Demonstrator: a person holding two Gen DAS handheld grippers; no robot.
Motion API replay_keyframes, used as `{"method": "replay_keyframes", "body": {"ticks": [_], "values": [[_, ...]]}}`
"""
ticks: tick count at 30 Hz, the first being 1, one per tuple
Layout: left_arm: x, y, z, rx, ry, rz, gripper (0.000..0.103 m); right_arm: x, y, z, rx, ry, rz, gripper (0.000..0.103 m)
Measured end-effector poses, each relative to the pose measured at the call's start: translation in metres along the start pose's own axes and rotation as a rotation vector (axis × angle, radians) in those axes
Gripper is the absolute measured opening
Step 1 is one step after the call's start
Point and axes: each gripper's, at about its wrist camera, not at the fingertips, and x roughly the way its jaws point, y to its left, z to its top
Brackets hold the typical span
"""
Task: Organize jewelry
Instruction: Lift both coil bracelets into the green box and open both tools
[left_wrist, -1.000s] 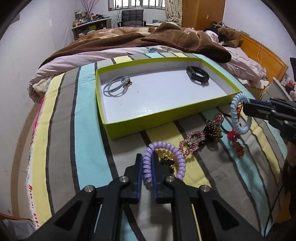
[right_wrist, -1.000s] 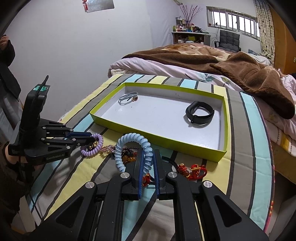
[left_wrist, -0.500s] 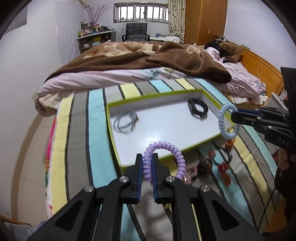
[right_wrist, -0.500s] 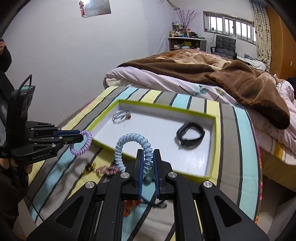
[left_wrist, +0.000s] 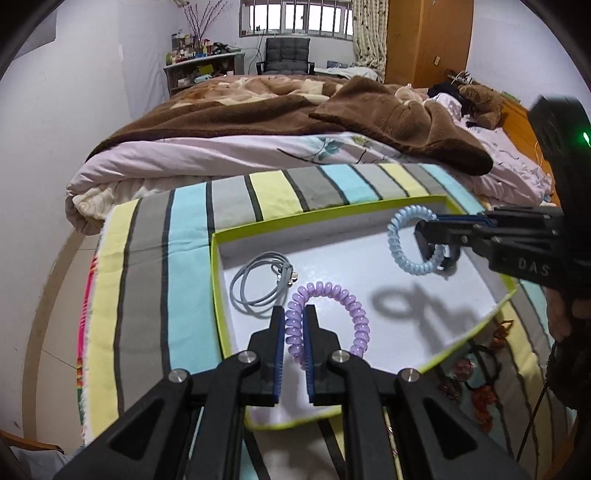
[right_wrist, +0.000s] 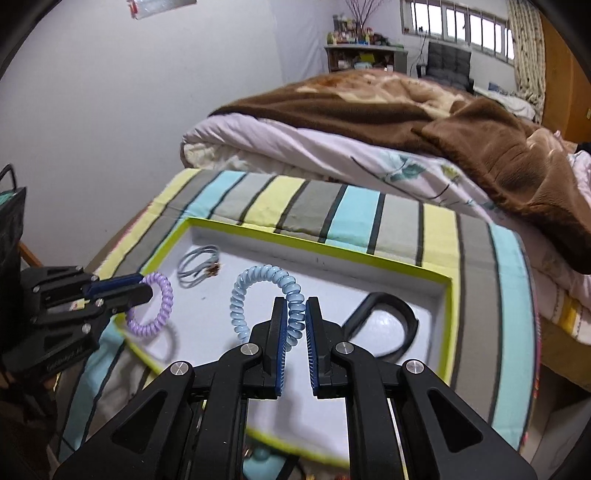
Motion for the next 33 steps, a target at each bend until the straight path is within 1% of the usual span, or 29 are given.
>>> {"method": "replay_keyframes", "body": {"ticks": [3,6,9,15,23,26,28,30,33], "values": [[0.012,0.001,0.000,-0.010,0.020,0.004,0.010,0.015,-0.004,0.006,0.000,0.031,-0.011,0.010],[0.020,-0.002,-0.002,0.011,0.034,0.013,0.010,0.028,-0.005,0.008,-0.001,0.058,-0.009,0.010],[0.026,0.000,-0.002,0.002,0.047,0.022,0.010,0.039,-0.006,0.011,-0.010,0.075,-0.024,0.010],[0.032,0.002,-0.004,0.006,0.064,0.027,0.010,0.052,-0.007,0.010,-0.028,0.097,-0.050,0.010],[0.033,0.004,-0.004,-0.007,0.059,0.013,0.011,0.058,-0.007,0.009,-0.049,0.105,-0.072,0.010],[0.033,0.004,-0.003,-0.009,0.061,0.000,0.014,0.059,-0.007,0.010,-0.053,0.101,-0.081,0.010],[0.033,0.004,-0.003,-0.016,0.061,-0.007,0.022,0.059,-0.007,0.010,-0.050,0.099,-0.078,0.014],[0.031,0.003,-0.003,-0.010,0.052,0.000,0.027,0.059,-0.007,0.010,-0.048,0.099,-0.080,0.016],[0.026,0.001,-0.003,-0.016,0.040,-0.006,0.029,0.055,-0.008,0.009,-0.042,0.089,-0.080,0.016]]}}
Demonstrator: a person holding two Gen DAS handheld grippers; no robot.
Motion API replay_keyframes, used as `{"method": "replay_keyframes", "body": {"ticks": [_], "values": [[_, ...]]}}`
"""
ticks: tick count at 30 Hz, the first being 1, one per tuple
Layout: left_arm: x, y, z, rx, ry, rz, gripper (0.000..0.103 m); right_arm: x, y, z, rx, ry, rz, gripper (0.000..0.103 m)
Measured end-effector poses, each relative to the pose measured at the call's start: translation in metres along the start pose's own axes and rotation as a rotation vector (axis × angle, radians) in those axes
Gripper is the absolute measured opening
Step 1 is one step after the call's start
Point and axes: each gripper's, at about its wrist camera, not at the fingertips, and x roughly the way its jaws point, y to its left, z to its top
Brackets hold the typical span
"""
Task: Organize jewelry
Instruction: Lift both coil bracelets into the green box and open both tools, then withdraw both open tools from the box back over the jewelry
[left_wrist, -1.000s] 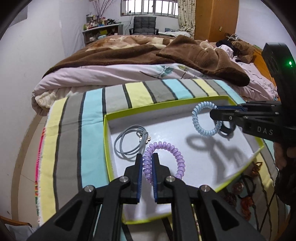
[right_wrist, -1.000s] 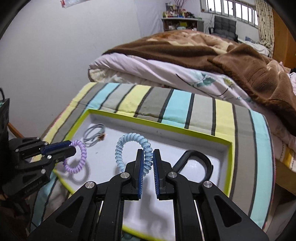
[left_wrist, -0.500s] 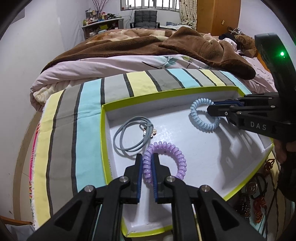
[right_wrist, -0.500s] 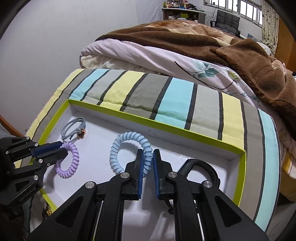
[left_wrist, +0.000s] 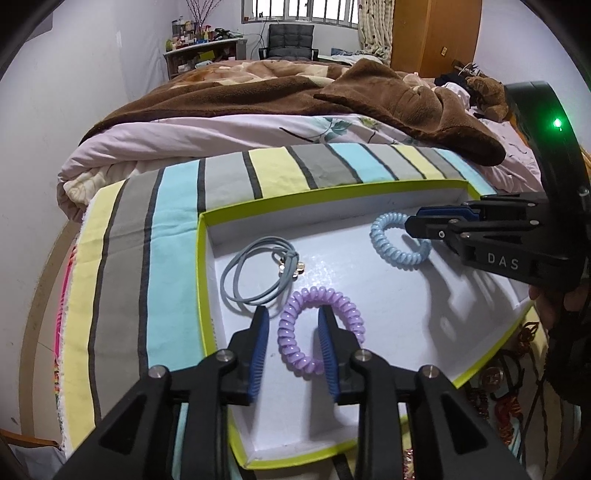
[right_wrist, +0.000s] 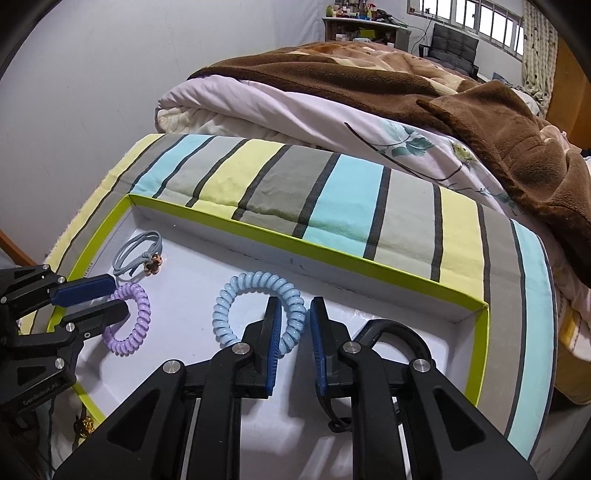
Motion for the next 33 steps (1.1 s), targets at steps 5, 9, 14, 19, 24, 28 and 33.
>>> {"method": "replay_keyframes", "body": {"ticks": [5,9,14,19,24,28,33], "values": [[-0.021,-0.003,-0.002,-0.004,-0.048,-0.004,0.041,-0.021,-0.003,-0.005,0.011,-0.042,0.021,0.024],[-0.041,-0.005,-0.006,-0.002,-0.076,-0.003,0.044,-0.044,-0.006,-0.013,0.023,-0.081,0.044,0.040],[-0.061,-0.011,-0.016,-0.014,-0.106,-0.021,0.047,-0.072,-0.006,-0.031,0.028,-0.115,0.062,0.040],[-0.077,-0.016,-0.033,-0.025,-0.124,-0.040,0.048,-0.097,-0.010,-0.060,0.036,-0.143,0.069,0.040],[-0.087,-0.015,-0.054,-0.063,-0.134,-0.049,0.051,-0.114,-0.025,-0.104,0.083,-0.156,0.071,0.040],[-0.093,-0.015,-0.069,-0.094,-0.149,-0.069,0.051,-0.115,-0.038,-0.129,0.141,-0.134,0.132,0.041],[-0.093,-0.014,-0.082,-0.117,-0.140,-0.071,0.051,-0.110,-0.037,-0.151,0.137,-0.111,0.152,0.044]]}}
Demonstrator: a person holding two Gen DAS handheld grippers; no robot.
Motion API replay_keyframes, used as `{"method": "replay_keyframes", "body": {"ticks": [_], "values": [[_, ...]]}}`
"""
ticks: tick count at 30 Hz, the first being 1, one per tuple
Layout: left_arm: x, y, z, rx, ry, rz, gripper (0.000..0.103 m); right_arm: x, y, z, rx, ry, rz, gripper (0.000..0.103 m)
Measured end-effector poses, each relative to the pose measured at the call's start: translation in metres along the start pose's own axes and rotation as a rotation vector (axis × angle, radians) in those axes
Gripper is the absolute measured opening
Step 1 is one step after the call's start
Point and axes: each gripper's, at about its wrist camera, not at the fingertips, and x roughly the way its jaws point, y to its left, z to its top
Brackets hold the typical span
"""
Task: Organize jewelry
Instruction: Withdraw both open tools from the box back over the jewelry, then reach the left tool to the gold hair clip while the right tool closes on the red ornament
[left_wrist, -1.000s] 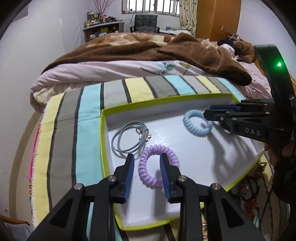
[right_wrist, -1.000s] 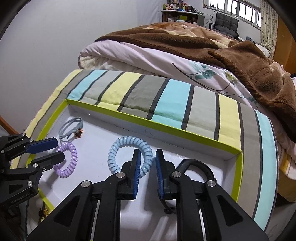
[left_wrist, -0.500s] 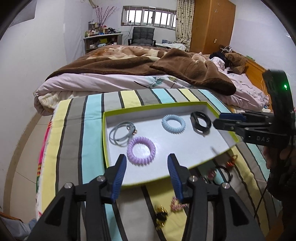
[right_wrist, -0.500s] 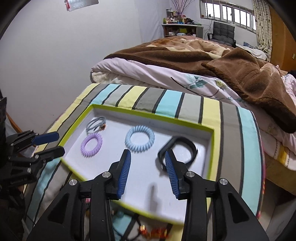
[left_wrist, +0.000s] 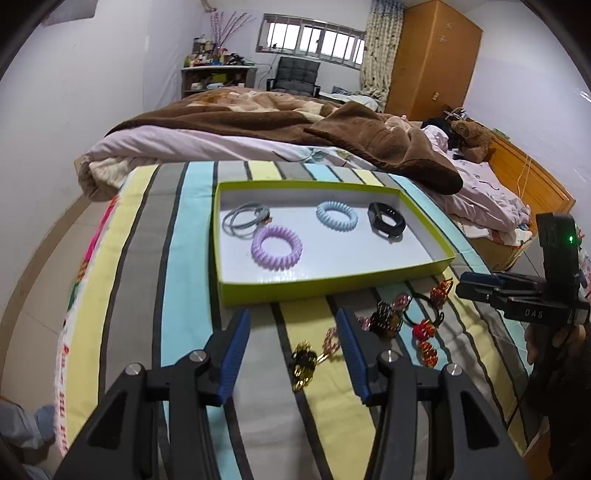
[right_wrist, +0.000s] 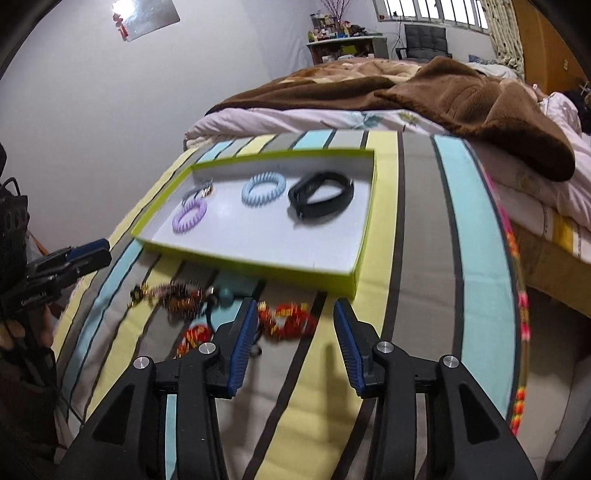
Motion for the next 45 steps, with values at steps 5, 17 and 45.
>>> {"method": "replay_keyframes", "body": {"ticks": [5,17,45], "values": [[-0.005,0.008,-0.011,-0.039,0.001,-0.001,0.051,0.010,-0.003,-0.006,0.028,0.014,0.009,0.044],[-0.007,0.024,-0.031,-0.101,0.019,0.020,0.051,0.019,0.001,-0.008,0.014,0.018,-0.042,0.040],[0.026,-0.014,-0.033,0.051,0.088,0.070,0.051,-0.025,-0.011,-0.008,0.068,-0.130,-0.018,0.004]]}}
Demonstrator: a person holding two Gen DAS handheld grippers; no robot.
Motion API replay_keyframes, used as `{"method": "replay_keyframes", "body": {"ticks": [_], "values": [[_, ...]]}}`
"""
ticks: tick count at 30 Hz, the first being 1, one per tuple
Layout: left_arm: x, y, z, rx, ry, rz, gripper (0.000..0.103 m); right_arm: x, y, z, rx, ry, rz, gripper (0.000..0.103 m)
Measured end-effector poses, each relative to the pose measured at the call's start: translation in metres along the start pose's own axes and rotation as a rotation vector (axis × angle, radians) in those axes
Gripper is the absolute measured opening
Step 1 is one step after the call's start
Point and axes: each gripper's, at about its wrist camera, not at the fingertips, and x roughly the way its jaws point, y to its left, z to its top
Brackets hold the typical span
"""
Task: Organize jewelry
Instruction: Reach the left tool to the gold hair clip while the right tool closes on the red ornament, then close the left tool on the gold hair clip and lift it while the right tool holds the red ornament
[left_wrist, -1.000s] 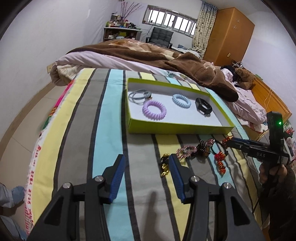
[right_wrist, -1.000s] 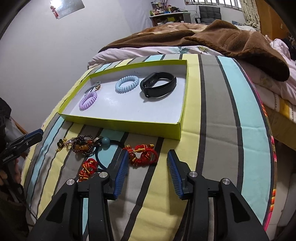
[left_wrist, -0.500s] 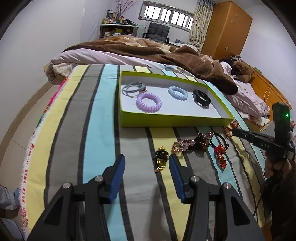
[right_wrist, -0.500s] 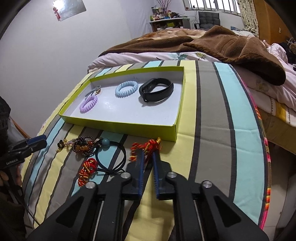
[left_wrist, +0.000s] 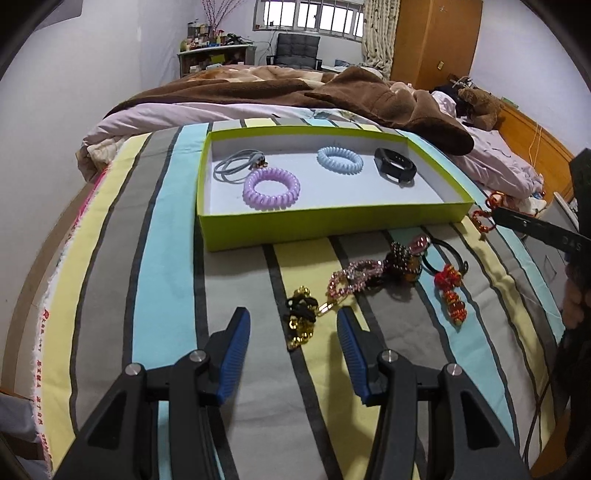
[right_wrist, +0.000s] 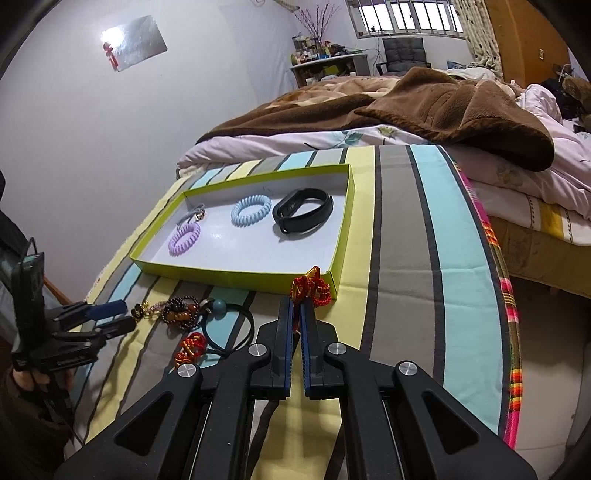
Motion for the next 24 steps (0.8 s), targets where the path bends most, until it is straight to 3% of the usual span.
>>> {"method": "replay_keyframes", "body": {"ticks": [4,10,14,17,24], "values": [[0.007,-0.004,0.001,0.038,0.016,0.066,0.051,-0.003,0.002,0.001,0.001,-0.008,0.008,0.004],[0.010,-0.007,0.001,0.060,0.014,0.067,0.050,-0.002,0.002,-0.001,0.008,-0.006,0.015,0.004],[0.011,-0.009,0.003,0.067,0.011,0.062,0.037,0.000,0.001,-0.002,0.013,-0.003,0.016,0.004],[0.011,-0.012,0.004,0.078,0.010,0.050,0.020,0.000,0.001,-0.003,0.012,0.001,0.016,0.004],[0.009,-0.013,0.003,0.081,0.008,0.044,0.017,0.000,0.001,-0.003,0.013,0.000,0.015,0.004]]}}
